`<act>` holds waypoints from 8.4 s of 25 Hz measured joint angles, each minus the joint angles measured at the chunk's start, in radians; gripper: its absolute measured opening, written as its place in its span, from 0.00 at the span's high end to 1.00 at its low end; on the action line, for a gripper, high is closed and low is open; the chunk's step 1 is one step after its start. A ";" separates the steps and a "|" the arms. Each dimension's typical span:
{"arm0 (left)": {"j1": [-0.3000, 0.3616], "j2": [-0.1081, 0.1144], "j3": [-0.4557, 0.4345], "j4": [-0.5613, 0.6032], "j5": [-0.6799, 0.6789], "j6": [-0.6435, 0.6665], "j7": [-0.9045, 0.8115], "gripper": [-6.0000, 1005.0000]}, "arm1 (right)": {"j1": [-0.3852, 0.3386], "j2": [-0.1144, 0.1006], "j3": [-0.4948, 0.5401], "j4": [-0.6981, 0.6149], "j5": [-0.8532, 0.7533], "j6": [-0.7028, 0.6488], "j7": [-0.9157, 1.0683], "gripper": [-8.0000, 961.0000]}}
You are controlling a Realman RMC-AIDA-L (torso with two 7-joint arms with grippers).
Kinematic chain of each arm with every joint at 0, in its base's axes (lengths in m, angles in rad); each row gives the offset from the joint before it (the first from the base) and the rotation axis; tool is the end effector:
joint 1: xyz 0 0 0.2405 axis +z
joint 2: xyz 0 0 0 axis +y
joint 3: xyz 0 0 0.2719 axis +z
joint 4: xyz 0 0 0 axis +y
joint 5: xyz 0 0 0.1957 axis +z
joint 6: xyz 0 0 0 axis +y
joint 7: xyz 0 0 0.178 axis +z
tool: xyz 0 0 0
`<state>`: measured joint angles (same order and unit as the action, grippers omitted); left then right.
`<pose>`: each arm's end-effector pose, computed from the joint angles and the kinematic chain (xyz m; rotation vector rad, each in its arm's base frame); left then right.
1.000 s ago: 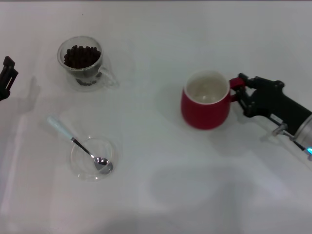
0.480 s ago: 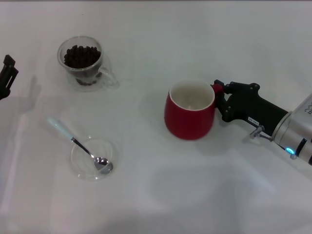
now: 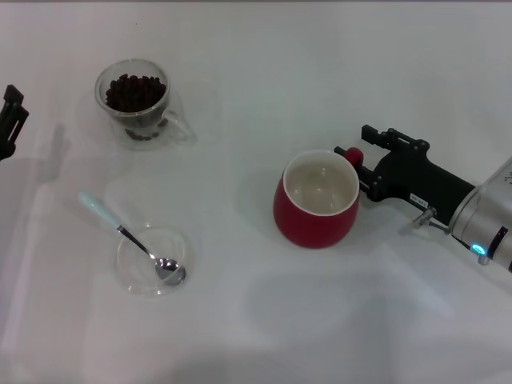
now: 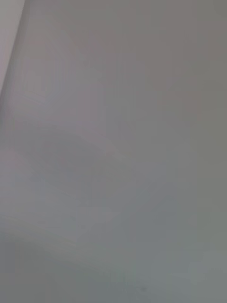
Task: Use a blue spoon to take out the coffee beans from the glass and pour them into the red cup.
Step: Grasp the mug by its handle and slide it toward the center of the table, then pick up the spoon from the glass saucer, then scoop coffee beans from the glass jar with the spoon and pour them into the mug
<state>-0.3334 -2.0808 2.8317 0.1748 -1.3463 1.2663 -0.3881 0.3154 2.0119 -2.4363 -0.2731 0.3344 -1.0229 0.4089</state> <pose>-0.3494 0.3138 -0.0316 -1.5372 -0.8199 -0.8639 0.3304 0.2950 -0.0971 -2.1778 0.6412 0.6106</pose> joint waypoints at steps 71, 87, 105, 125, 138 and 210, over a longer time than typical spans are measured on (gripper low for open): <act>-0.101 0.062 0.012 -0.374 0.894 0.128 -1.255 0.67 | -0.061 -0.013 0.140 0.413 0.240 -0.605 0.292 0.21; -0.077 0.048 0.012 -0.368 0.888 0.128 -1.250 0.75 | -0.048 -0.013 0.137 0.413 0.240 -0.603 0.299 0.21; -0.078 0.045 0.006 -0.372 0.841 0.189 -1.188 0.86 | -0.042 -0.016 0.137 0.413 0.239 -0.595 0.299 0.21; -0.124 0.072 0.006 -0.374 0.789 0.309 -1.128 0.87 | -0.031 -0.010 0.137 0.405 0.239 -0.546 0.302 0.21; -0.293 0.152 0.012 -0.524 0.641 0.414 -1.129 0.87 | -0.026 -0.010 0.132 0.385 0.239 -0.543 0.303 0.21; -0.469 0.080 0.012 -0.456 0.730 -0.112 -1.312 0.87 | -0.020 -0.007 0.135 0.339 0.247 -0.454 0.294 0.21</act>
<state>-0.8023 -2.0008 2.8440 -0.2809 -0.6160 1.1547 -1.7004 0.2957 2.0049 -2.3009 0.0660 0.5814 -1.4766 0.7025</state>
